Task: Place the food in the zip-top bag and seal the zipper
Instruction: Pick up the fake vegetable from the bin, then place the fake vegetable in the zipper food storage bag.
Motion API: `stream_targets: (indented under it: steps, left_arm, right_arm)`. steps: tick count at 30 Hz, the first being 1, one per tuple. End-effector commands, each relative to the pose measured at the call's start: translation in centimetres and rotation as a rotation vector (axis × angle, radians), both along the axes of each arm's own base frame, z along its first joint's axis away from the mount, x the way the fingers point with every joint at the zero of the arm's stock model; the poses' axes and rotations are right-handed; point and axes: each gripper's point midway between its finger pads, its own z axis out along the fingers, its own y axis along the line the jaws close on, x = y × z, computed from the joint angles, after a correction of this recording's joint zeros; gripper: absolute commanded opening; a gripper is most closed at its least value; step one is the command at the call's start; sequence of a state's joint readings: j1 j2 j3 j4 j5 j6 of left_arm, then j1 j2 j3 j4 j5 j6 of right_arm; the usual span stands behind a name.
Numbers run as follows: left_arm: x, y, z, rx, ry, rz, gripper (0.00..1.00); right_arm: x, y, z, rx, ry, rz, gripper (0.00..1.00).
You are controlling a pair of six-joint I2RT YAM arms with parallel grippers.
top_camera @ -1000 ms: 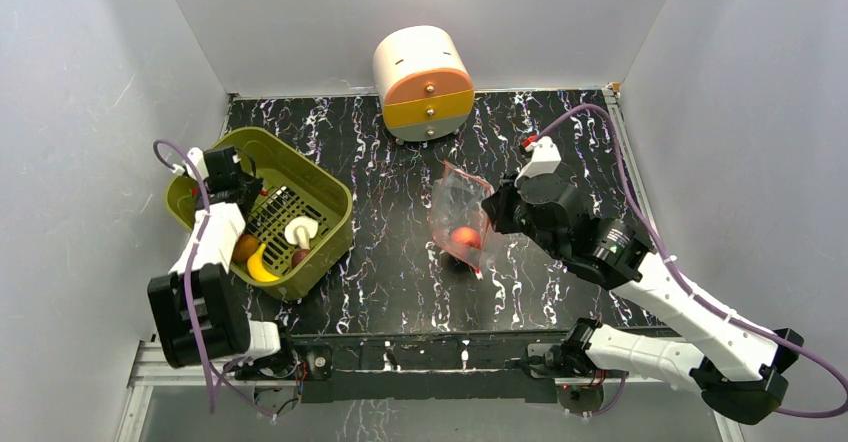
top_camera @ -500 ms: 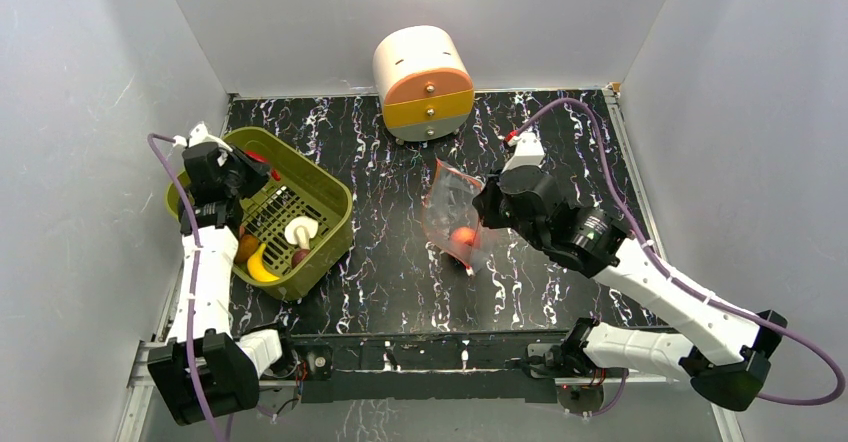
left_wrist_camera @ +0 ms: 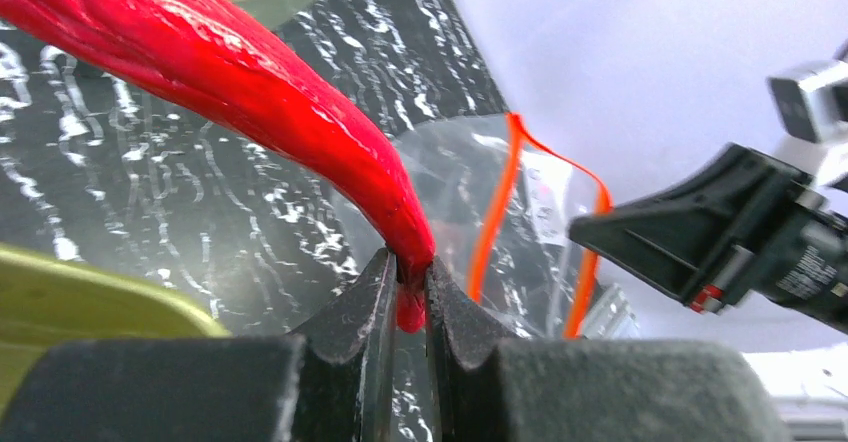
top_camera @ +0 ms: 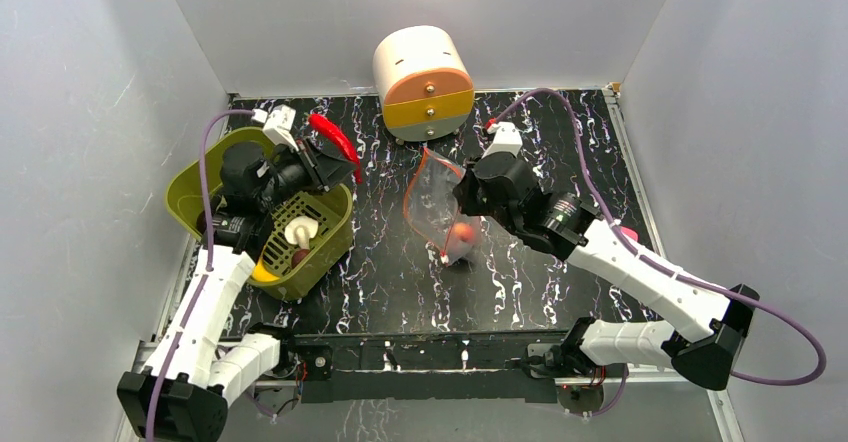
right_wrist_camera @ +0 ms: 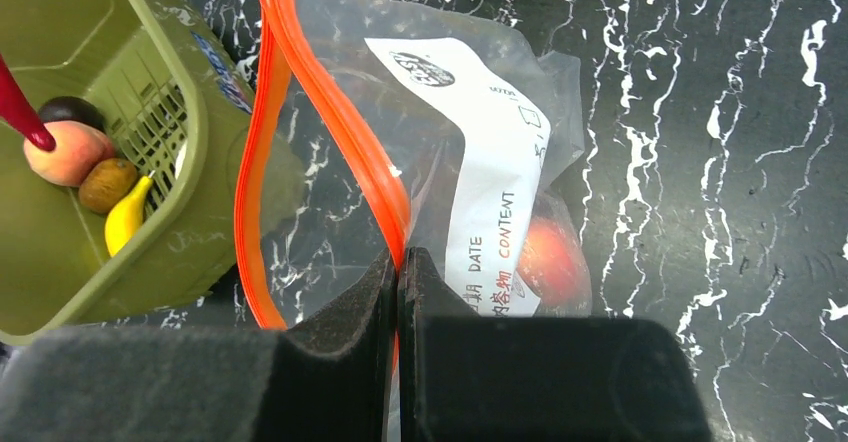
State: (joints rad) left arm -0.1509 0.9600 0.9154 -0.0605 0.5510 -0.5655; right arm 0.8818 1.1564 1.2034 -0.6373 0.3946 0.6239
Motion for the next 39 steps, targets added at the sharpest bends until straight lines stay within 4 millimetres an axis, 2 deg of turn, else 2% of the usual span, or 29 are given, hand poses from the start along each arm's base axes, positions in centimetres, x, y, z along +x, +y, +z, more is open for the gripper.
stream_targets:
  steps: [1,9,17,20,30,35,39]
  left_arm:
    - [-2.3,-3.1,3.6,-0.078,-0.112,-0.126,0.0]
    - [-4.2,-7.1,4.8,-0.126,-0.196,-0.229,0.0]
    - [-7.3,-11.8,5.0,-0.088,-0.307,-0.361,0.0]
    - [-8.4,-13.1,4.4,-0.04,-0.359,-0.406,0.0]
    - [-8.7,-14.3,0.4,0.132,-0.392,-0.431,0.0]
    - [-9.1,-14.0,-0.9,0.191,-0.398,-0.448,0.0]
    - [-9.7,-13.9,-0.9,0.213,-0.428,-0.478,0.0]
  right_arm:
    - [1.1,1.8,5.5,0.185,-0.101,-0.013,0.0]
    - [0.0,3.3,7.2,0.334,-0.078,0.035,0.0]
    - [-0.7,4.0,7.1,0.401,-0.045,0.058,0.0]
    - [-0.9,4.3,7.0,0.414,-0.036,0.073,0.0]
    - [-1.3,3.6,7.3,0.433,-0.043,0.062,0.0]
    - [-1.4,2.6,7.7,0.42,-0.059,0.04,0.0]
    - [-1.5,2.5,7.4,0.413,-0.057,0.042,0.0]
